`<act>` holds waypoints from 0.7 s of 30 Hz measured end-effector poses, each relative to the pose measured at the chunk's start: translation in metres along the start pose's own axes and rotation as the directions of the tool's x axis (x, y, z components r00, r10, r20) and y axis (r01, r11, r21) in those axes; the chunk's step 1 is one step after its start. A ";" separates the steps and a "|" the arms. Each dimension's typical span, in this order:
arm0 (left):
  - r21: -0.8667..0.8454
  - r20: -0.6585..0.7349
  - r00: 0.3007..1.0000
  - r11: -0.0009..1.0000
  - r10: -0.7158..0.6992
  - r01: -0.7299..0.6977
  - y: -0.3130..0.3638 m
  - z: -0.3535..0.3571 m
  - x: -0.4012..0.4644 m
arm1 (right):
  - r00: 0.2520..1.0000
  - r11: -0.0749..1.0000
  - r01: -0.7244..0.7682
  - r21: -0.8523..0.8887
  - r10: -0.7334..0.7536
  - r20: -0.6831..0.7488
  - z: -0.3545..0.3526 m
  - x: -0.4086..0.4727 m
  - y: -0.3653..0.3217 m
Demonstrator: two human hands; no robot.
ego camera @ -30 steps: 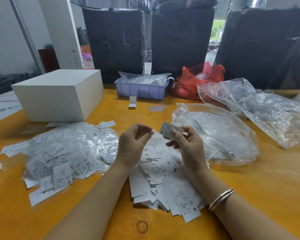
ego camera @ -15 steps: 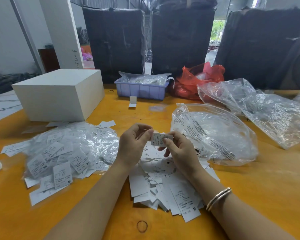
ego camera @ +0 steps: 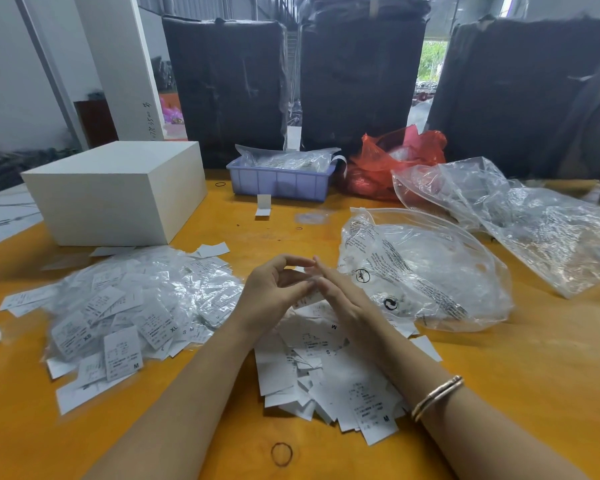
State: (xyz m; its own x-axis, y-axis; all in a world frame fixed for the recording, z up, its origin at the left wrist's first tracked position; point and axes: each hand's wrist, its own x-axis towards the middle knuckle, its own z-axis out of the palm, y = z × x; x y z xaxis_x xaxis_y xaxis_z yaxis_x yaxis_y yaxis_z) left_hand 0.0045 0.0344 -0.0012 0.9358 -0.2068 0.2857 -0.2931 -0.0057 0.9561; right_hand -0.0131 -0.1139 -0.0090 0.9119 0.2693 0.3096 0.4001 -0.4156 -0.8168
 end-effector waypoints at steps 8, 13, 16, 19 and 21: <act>0.068 -0.007 1.000 0.998 -0.006 0.007 -0.001 -0.006 0.001 | 0.999 0.961 0.030 -0.275 -0.023 0.028 -0.007 -0.001 0.001; 0.215 -0.226 0.971 0.976 0.077 -0.027 -0.005 -0.015 0.005 | 0.788 0.873 -0.065 -0.484 -0.253 -0.561 -0.055 0.007 0.021; 0.366 -0.314 0.935 0.930 0.167 -0.043 -0.008 -0.019 0.007 | 0.832 0.678 -0.419 -0.603 0.021 -0.554 -0.081 0.003 0.044; 0.520 -0.309 0.932 0.854 0.192 -0.004 -0.010 -0.021 0.007 | 0.834 0.450 -0.551 -0.703 0.296 -0.465 -0.084 0.002 0.058; 0.596 -0.275 0.953 0.800 0.123 0.068 -0.011 -0.021 0.006 | 0.838 0.426 -0.545 -0.722 0.272 -0.472 -0.083 0.004 0.062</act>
State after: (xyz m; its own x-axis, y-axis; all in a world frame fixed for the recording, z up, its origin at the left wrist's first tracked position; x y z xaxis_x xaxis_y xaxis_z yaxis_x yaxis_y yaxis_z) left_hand 0.0177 0.0541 -0.0089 0.9100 0.0713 0.4084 -0.2874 -0.6016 0.7453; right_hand 0.0228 -0.2112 -0.0180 0.9167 -0.2974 0.2669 -0.2606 -0.9513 -0.1649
